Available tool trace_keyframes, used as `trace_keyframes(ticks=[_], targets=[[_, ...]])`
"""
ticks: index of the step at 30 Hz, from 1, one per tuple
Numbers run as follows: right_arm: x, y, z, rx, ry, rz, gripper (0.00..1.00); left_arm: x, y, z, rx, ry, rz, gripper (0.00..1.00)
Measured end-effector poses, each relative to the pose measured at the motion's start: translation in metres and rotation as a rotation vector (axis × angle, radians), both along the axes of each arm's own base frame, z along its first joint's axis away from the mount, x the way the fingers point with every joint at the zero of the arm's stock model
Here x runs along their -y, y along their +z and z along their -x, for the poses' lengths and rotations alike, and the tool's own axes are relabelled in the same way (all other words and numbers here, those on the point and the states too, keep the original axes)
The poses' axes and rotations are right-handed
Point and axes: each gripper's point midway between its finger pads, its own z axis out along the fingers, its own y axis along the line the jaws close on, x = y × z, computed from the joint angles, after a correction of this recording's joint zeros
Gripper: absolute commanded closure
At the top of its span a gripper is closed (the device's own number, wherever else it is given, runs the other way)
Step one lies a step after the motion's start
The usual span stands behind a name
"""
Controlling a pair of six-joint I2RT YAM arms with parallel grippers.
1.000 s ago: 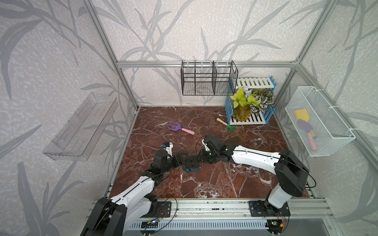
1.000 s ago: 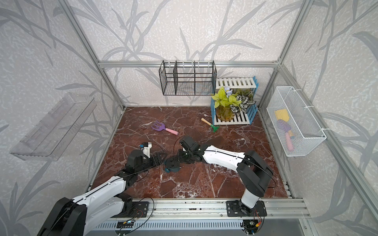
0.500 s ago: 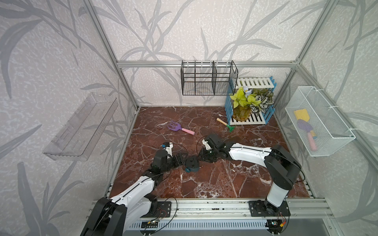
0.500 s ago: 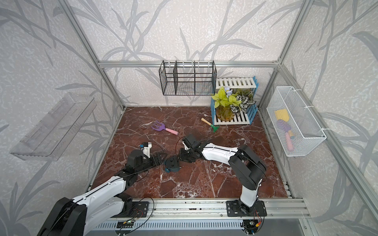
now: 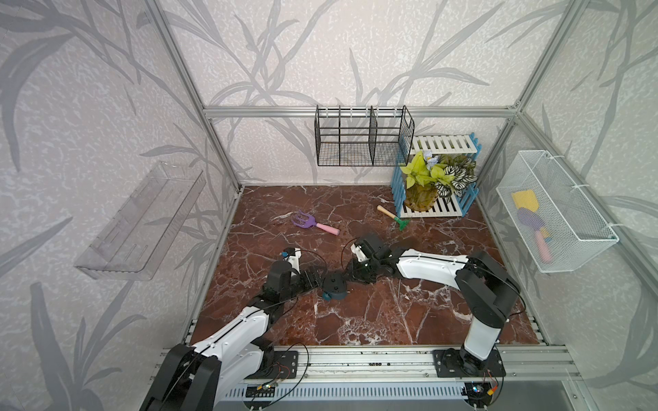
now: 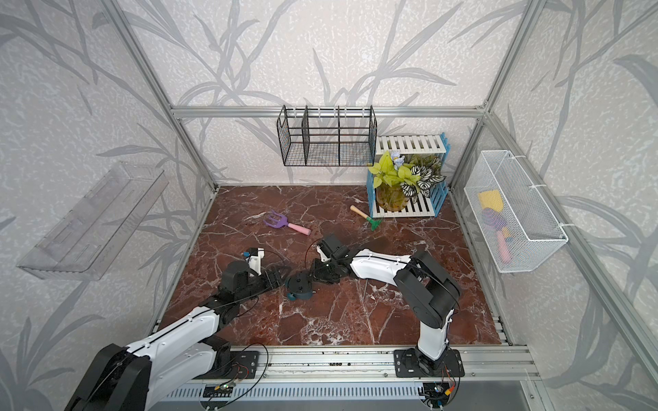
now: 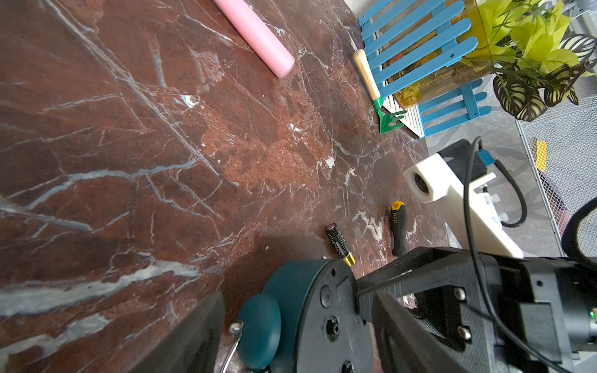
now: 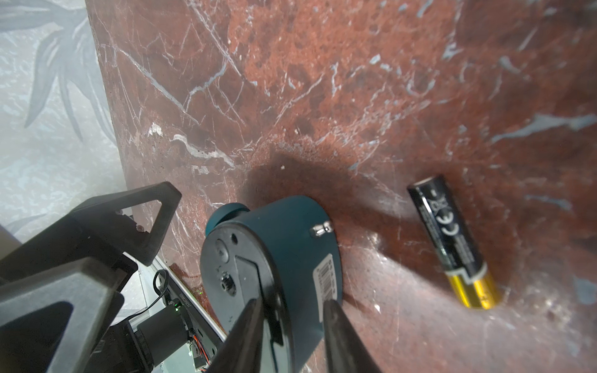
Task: Remove the battery from the alarm
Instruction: Install the cover on the alarm.
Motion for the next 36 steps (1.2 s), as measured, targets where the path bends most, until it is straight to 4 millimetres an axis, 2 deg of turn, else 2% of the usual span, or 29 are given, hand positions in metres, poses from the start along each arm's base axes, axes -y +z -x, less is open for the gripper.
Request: trace_keyframes(ticks=[12, 24, 36], targets=[[0.0021, -0.0021, 0.0014, 0.004, 0.003, -0.022, 0.60, -0.0002, -0.0001, -0.0001, 0.000, 0.001, -0.001, 0.24], [0.0002, -0.0032, 0.0041, -0.004, 0.009, -0.064, 0.65, -0.0005, -0.0001, -0.0004, 0.000, 0.003, -0.002, 0.23], [-0.0026, -0.0057, 0.0039, 0.061, 0.049, -0.101, 0.71, -0.0019, -0.0018, -0.0003, -0.006, 0.010, -0.008, 0.24]])
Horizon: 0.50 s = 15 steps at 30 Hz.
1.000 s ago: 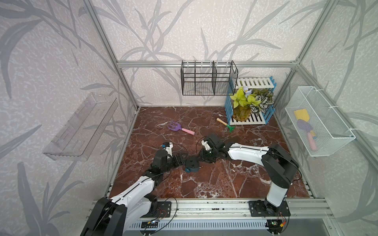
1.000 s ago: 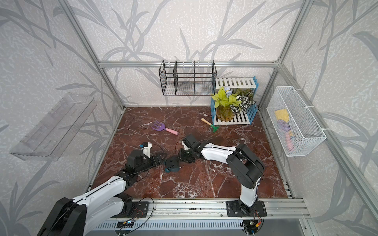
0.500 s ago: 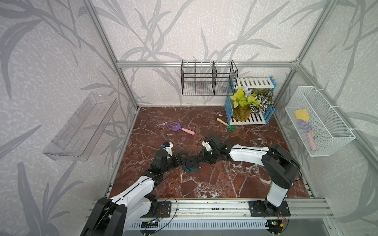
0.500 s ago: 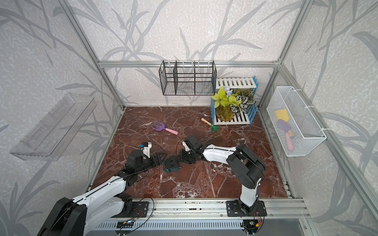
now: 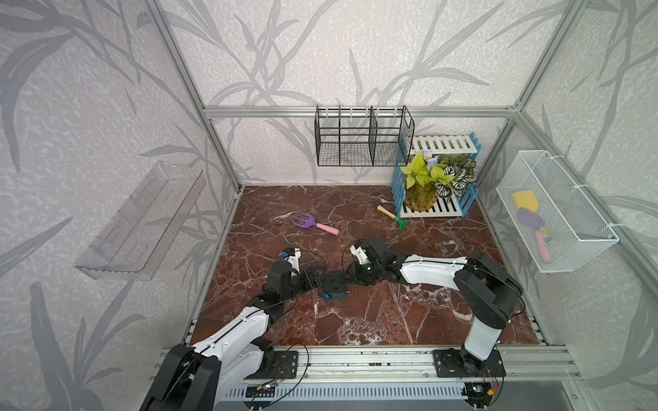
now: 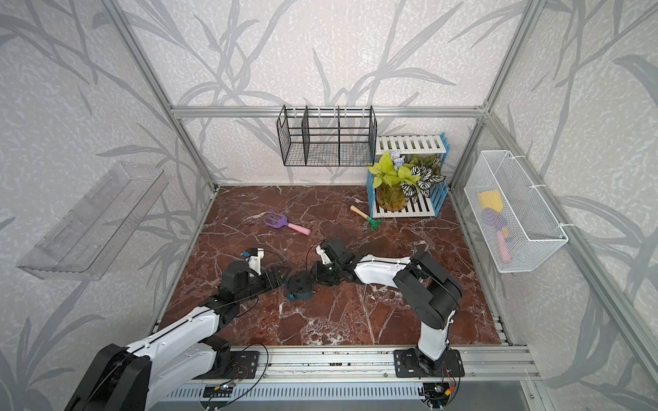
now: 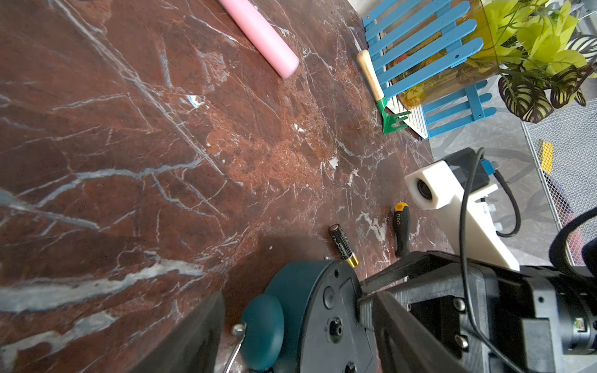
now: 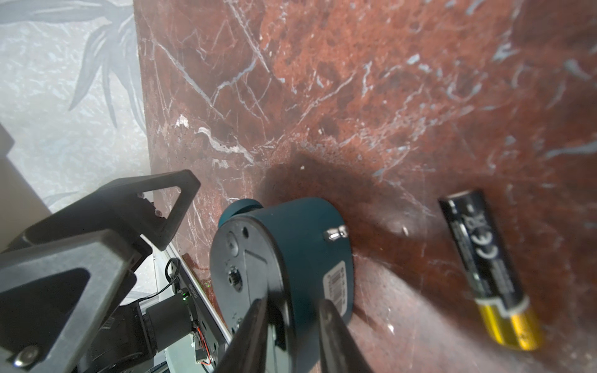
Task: Remove the battery from the alarm
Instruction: Install the cover on the alarm.
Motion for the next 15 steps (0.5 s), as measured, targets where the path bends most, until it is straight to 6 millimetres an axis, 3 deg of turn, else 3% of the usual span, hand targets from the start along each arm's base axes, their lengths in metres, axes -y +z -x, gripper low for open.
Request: trace_keyframes(ticks=[6, 11, 15], targets=[[-0.002, 0.000, -0.001, 0.029, 0.020, -0.009, 0.64, -0.001, -0.004, 0.002, -0.025, 0.001, -0.008, 0.25], [0.007, 0.005, -0.005, 0.077, 0.047, 0.035, 0.61, -0.003, -0.005, 0.006, -0.077, 0.005, -0.021, 0.31], [0.021, 0.035, -0.014, 0.172, 0.041, 0.016, 0.61, -0.010, -0.011, 0.015, -0.143, 0.035, -0.035, 0.50]])
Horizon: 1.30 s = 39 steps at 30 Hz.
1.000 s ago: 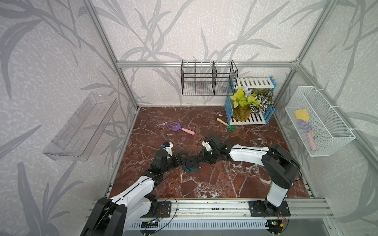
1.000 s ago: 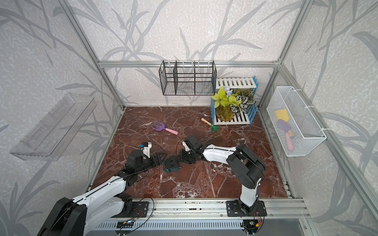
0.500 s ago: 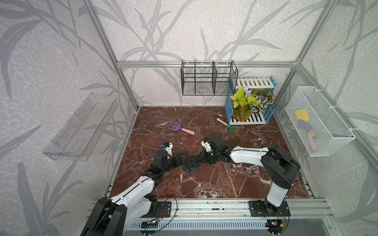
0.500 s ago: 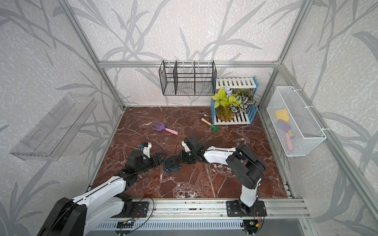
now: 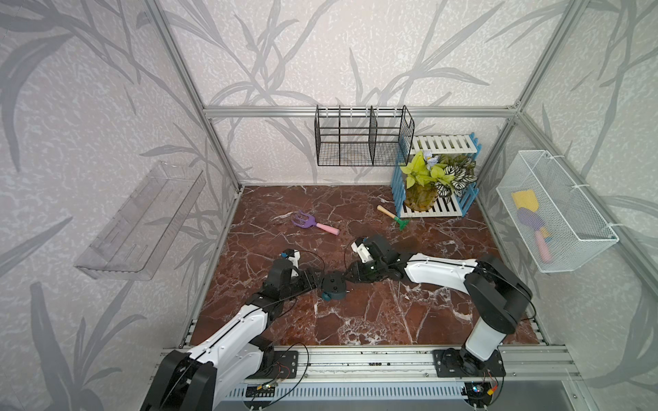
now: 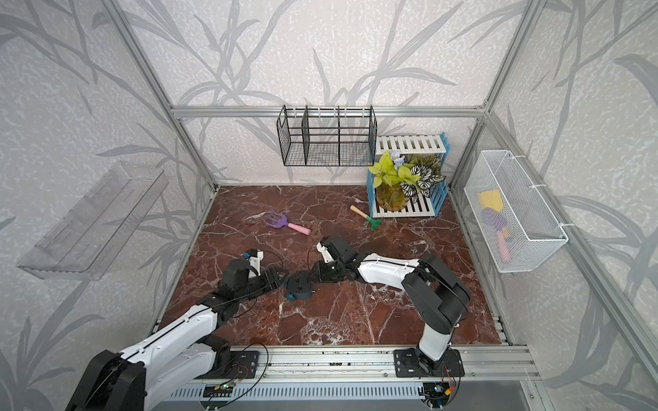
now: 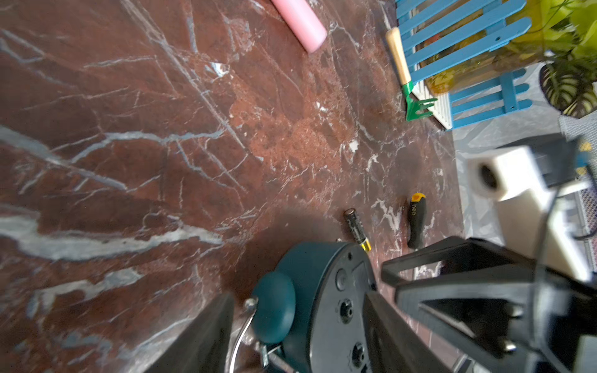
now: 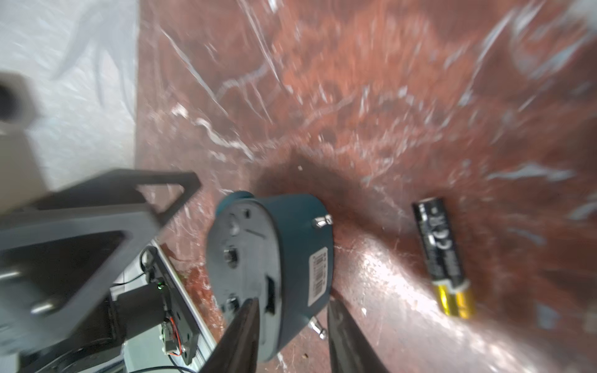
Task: Remove the battery from the alarm
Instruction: Install the cover on the alarm, then adjust the alarm at the center of the board.
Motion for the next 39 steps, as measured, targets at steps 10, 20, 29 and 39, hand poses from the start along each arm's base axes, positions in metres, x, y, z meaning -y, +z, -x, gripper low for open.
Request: trace_keyframes(ticks=[10, 20, 29, 39], targets=[[0.016, 0.048, -0.024, 0.166, -0.036, -0.105, 0.62, -0.019, -0.014, 0.014, -0.098, 0.086, -0.039, 0.69], [0.033, 0.042, -0.031, 0.150, -0.056, -0.109, 0.62, -0.007, -0.040, 0.022, -0.221, 0.033, -0.015, 0.72], [0.039, 0.043, -0.031, 0.142, -0.049, -0.122, 0.62, 0.005, -0.048, 0.029, -0.271, -0.005, 0.009, 0.94], [0.032, 0.033, -0.032, 0.092, -0.010, -0.099, 0.62, 0.009, -0.011, 0.025, -0.216, -0.020, 0.030, 1.00]])
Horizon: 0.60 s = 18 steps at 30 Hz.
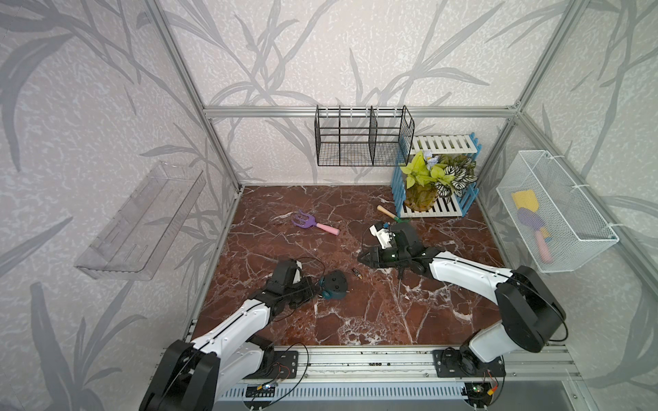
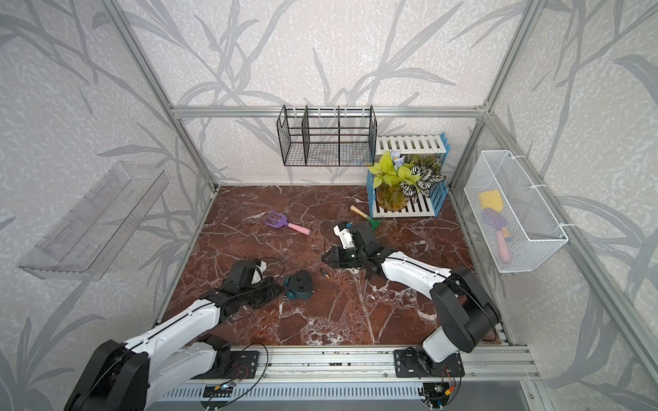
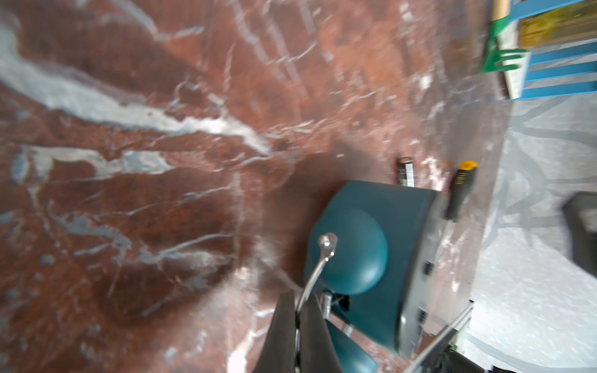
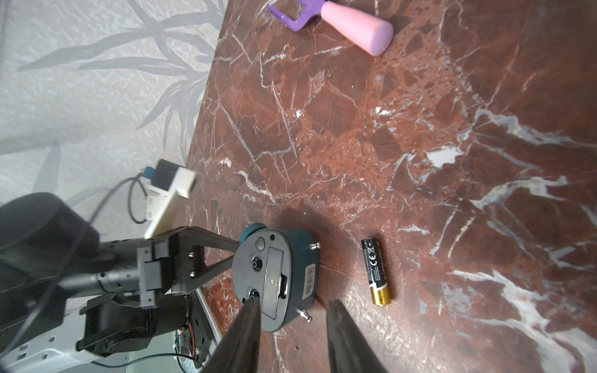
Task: Remove the battery from the alarm
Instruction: Adjust the alarm at the center of the board.
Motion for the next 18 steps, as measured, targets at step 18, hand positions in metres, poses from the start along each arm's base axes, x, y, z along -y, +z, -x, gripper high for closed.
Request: trace_keyframes(ticks=[18], targets=[[-0.086, -0.057, 0.013, -0.168, 0.190, 0.163, 0.67, -0.001, 0.086, -0.012, -0.172, 0.238, 0.091, 1.00]])
